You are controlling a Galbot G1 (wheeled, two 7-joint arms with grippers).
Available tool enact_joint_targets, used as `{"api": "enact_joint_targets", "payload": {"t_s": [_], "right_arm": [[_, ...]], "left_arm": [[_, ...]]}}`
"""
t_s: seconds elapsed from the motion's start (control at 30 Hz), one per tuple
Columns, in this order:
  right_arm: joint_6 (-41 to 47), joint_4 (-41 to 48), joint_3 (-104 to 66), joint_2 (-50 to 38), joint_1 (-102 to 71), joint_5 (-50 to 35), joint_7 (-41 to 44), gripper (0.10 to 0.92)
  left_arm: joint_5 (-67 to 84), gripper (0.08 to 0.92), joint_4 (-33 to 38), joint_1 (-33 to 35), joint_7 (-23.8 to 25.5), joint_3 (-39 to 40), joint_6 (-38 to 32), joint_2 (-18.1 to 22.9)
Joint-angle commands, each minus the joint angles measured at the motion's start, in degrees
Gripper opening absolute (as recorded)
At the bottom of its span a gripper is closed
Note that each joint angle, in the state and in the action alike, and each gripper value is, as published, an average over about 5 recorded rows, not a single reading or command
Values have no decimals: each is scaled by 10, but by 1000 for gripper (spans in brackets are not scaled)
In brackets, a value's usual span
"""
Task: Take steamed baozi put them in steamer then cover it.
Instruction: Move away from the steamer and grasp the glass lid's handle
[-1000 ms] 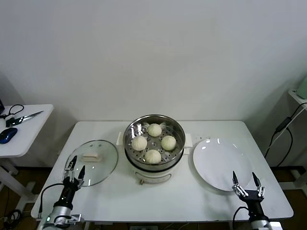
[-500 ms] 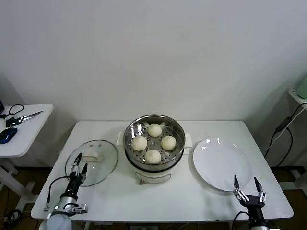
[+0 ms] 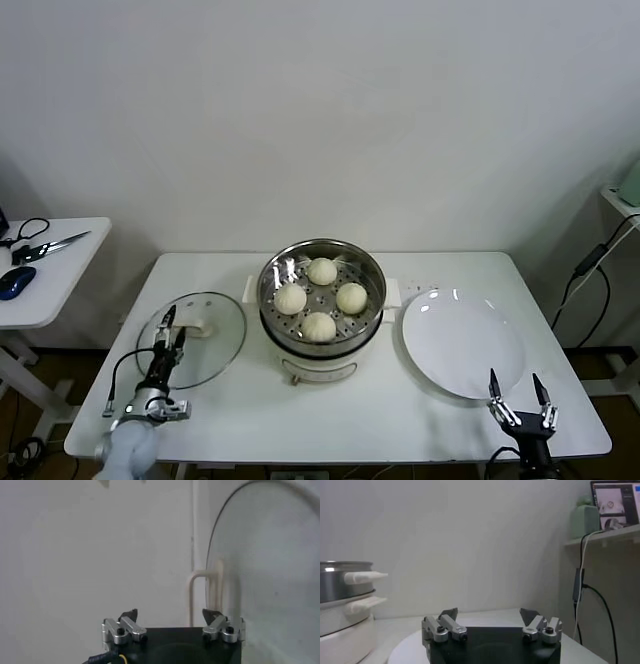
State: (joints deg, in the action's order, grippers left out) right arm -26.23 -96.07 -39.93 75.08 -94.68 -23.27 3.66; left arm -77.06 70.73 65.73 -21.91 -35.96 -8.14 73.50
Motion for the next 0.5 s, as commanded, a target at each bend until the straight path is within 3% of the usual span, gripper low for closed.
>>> {"api": "enact_joint_targets", "payload": {"t_s": [0.03,0.5], "right_arm": [[-3,-3,0,5,-4,5,-1,823],[-3,-6,3,15,-2,16,0,823]], "left_arm": [[-7,777,-39,-32,-2,2,4,-1],[-18,378,-61,-38,-5,4,5,11]]}}
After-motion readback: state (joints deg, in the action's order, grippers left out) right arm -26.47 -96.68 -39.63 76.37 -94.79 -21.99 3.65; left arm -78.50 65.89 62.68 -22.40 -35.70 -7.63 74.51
